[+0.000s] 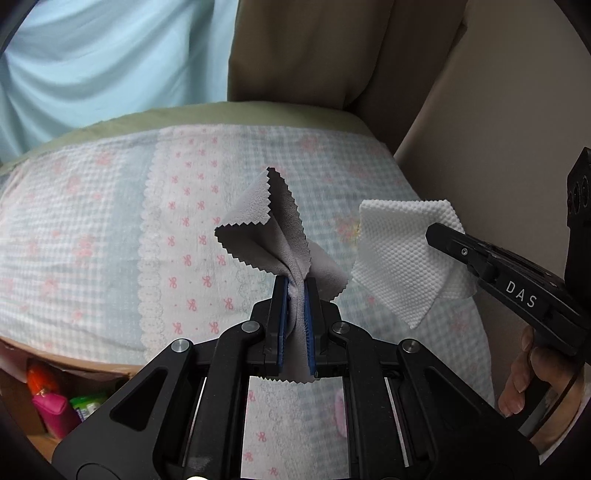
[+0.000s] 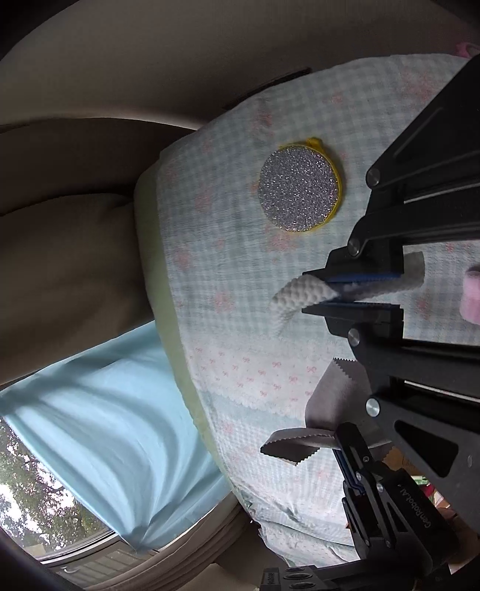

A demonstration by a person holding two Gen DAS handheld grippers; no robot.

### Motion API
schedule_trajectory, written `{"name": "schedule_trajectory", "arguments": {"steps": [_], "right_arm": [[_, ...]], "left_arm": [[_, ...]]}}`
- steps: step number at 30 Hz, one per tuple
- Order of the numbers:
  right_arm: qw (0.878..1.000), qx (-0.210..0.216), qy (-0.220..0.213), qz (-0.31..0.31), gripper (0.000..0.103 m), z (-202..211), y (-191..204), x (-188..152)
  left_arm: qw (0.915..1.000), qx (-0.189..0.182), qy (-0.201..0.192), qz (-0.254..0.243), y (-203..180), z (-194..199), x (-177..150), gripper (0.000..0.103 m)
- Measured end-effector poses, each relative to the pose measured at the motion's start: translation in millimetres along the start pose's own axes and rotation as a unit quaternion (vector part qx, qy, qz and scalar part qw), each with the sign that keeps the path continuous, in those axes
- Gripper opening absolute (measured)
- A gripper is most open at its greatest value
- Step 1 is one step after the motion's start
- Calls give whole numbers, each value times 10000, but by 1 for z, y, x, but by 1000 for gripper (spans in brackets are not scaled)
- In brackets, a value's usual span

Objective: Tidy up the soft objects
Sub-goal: 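Grasp the grey cloth with the left tool while the right tool grasps the white wipe, then carry the grey cloth and white wipe over the box with both tools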

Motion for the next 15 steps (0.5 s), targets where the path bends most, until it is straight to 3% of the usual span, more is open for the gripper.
{"name": "schedule_trajectory", "arguments": {"steps": [8,15], "right_arm": [[9993,144,-235,245,8,87,57,35],[9976,484,-209,449,8,140,127,36]], "left_arm": [[9991,148,-367,119,9,109,26,7],[9976,453,-439,275,54,187,16,7]]}}
Point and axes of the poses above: each gripper's, at about its wrist camera, not at the fingertips, and z roughly against the way its jaws point, y to its left, x to its top, the point moved 6 cm from there along -z, roughly the way its jaws point, and after that the axes turned 11 degrees about -y, right-handed, at the moved point
